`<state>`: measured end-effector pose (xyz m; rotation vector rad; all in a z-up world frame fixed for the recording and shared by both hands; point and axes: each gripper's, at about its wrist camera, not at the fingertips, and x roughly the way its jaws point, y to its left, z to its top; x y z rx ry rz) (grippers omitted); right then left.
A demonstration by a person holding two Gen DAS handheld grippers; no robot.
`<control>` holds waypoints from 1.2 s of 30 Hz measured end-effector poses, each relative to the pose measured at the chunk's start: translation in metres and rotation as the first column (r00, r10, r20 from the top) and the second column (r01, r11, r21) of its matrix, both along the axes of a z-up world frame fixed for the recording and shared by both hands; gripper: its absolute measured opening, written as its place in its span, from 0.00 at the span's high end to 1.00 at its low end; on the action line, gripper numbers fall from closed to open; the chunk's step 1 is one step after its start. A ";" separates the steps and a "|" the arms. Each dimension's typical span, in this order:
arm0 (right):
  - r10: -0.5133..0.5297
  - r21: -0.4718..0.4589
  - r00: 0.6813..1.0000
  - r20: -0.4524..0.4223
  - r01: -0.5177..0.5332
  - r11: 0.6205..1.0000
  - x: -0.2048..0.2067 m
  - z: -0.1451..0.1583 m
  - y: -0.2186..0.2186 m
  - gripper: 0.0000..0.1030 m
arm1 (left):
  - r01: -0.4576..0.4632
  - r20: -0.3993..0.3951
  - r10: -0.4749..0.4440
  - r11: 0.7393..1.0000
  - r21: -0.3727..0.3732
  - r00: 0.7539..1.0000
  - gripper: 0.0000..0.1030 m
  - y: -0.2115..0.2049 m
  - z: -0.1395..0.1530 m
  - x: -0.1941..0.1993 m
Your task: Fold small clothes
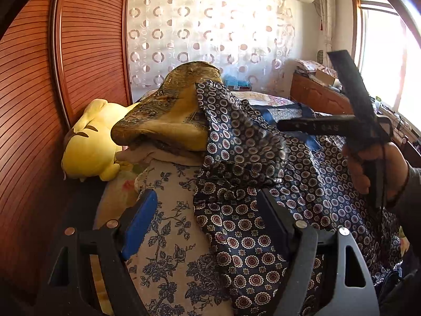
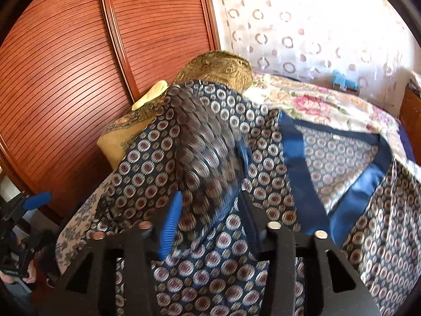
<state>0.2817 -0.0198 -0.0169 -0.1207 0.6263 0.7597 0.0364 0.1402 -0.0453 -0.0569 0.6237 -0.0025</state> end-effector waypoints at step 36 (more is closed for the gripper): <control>-0.332 -0.044 0.943 -0.025 0.331 0.943 -0.044 -0.004 -0.252 0.29 | 0.368 -0.137 -0.361 0.930 0.023 0.922 0.21 -0.190 -0.015 0.132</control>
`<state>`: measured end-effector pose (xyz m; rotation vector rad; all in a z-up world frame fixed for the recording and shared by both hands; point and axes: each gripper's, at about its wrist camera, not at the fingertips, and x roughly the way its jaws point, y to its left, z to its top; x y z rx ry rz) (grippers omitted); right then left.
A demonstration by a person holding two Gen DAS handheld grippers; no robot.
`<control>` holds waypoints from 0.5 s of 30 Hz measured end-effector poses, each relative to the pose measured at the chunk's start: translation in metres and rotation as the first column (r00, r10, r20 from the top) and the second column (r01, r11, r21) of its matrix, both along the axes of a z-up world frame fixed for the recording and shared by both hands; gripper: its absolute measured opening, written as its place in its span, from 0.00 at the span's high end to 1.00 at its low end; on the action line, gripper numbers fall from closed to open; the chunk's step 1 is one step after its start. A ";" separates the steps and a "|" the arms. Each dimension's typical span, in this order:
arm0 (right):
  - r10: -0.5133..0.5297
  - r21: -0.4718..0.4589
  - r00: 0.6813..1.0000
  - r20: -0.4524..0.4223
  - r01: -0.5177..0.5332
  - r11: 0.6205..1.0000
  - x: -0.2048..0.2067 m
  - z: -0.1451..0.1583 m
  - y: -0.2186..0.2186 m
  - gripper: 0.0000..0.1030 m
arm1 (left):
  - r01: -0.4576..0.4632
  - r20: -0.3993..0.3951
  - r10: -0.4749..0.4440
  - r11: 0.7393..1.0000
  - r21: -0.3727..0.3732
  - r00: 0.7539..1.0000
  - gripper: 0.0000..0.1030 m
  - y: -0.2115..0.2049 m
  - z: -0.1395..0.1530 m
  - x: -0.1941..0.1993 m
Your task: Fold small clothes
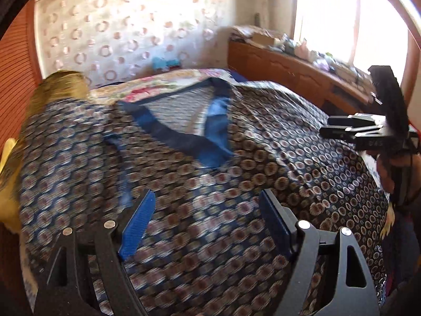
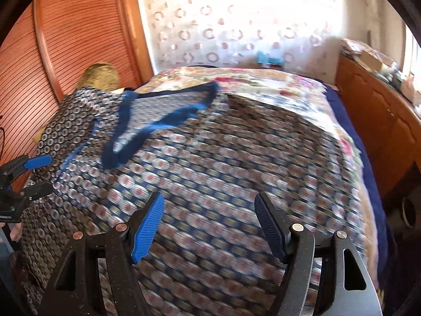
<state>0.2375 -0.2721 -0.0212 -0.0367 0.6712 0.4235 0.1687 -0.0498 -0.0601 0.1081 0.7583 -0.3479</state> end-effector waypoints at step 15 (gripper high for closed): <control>-0.161 0.054 0.985 -0.054 0.164 0.985 -0.025 -0.003 -0.095 0.29 | 0.096 -0.082 -0.089 0.991 0.095 0.993 0.21 -0.062 -0.022 0.031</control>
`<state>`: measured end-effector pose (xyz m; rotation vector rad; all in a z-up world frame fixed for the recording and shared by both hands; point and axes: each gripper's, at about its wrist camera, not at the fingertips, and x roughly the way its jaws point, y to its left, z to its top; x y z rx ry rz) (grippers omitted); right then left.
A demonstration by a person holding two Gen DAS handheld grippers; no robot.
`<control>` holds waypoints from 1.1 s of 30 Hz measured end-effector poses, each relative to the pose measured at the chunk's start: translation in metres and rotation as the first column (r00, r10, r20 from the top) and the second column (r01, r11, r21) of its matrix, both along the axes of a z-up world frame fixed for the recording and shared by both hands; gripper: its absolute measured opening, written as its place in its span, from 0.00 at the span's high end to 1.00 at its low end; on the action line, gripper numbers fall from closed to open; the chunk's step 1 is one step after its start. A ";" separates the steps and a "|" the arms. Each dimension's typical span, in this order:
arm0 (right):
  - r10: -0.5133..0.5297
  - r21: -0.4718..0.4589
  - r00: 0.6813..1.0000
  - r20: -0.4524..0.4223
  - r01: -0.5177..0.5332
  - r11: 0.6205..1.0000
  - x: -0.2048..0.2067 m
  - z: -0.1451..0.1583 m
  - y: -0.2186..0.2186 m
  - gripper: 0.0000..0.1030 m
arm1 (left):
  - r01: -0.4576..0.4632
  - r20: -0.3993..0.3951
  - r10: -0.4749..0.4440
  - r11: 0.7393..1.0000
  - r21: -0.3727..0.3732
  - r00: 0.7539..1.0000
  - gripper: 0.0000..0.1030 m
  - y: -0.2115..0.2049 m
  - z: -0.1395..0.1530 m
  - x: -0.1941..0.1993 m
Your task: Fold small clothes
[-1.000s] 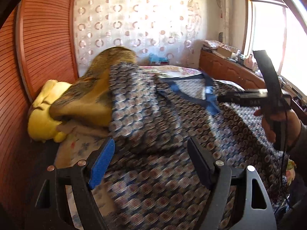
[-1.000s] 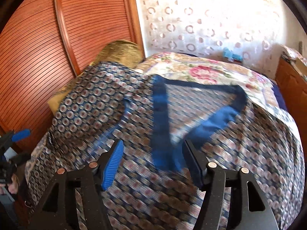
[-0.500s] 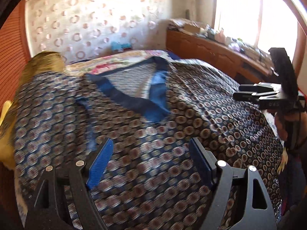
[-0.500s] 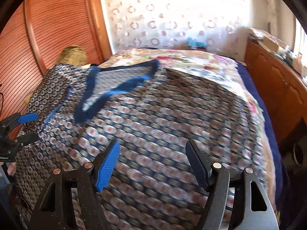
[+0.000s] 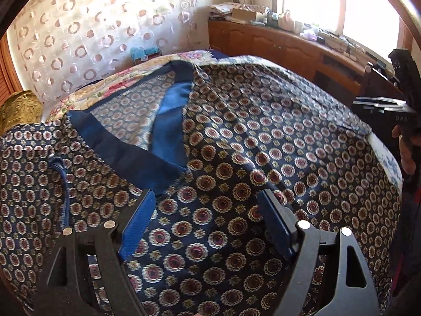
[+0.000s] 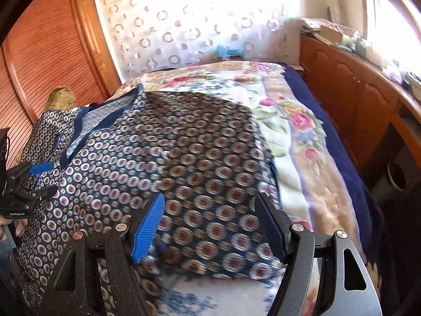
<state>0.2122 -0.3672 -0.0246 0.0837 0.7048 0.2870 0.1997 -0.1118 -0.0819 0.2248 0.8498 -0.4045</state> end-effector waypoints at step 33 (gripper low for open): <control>0.010 0.154 0.989 -0.151 0.014 0.988 -0.006 -0.029 -0.044 0.50 | 0.055 -0.055 -0.054 0.998 0.006 0.997 0.00 -0.011 -0.016 0.005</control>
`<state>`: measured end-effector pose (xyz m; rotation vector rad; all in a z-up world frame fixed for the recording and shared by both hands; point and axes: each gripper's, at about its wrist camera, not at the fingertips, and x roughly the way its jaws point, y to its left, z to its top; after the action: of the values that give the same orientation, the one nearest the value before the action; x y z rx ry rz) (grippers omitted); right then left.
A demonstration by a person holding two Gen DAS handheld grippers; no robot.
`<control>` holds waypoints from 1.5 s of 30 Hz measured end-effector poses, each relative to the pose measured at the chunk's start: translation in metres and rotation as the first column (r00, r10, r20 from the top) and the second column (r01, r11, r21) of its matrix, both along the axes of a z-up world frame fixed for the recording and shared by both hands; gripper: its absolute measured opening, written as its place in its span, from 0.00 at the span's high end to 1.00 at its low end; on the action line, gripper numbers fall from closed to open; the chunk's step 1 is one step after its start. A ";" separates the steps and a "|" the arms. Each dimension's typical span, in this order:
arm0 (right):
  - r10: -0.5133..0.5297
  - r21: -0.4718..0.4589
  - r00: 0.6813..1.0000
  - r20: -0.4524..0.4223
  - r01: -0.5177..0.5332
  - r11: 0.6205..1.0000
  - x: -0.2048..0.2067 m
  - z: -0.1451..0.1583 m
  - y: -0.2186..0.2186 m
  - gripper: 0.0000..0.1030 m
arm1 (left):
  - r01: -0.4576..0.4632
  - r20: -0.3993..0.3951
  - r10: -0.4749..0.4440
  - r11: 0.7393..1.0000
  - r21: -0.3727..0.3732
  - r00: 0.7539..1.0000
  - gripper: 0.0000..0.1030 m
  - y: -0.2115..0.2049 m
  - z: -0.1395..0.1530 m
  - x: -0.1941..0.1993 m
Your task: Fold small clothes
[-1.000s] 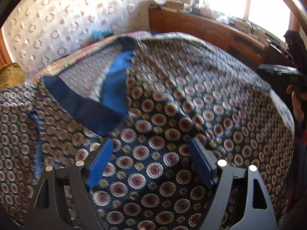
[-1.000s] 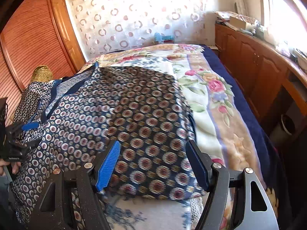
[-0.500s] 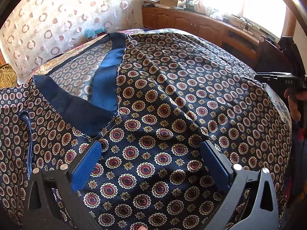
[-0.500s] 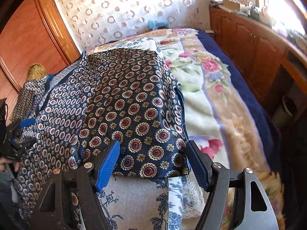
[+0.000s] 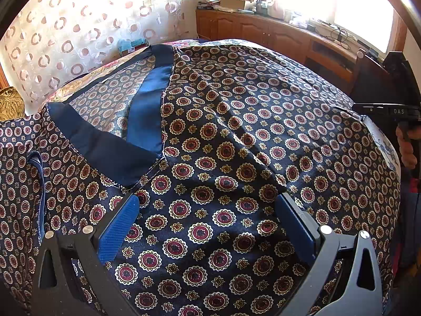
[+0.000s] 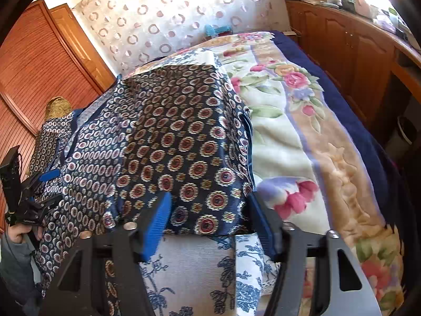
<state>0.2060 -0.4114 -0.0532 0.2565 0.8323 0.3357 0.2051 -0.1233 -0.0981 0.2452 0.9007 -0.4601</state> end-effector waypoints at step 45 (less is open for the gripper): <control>0.023 -0.063 0.996 0.080 -0.018 0.998 0.039 0.022 0.084 0.53 | -0.003 0.001 0.003 1.000 0.002 1.000 0.00 0.000 0.000 0.002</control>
<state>0.2450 -0.3274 -0.0308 0.1751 0.7644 0.3363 0.2071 -0.1237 -0.0984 0.2464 0.9003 -0.4561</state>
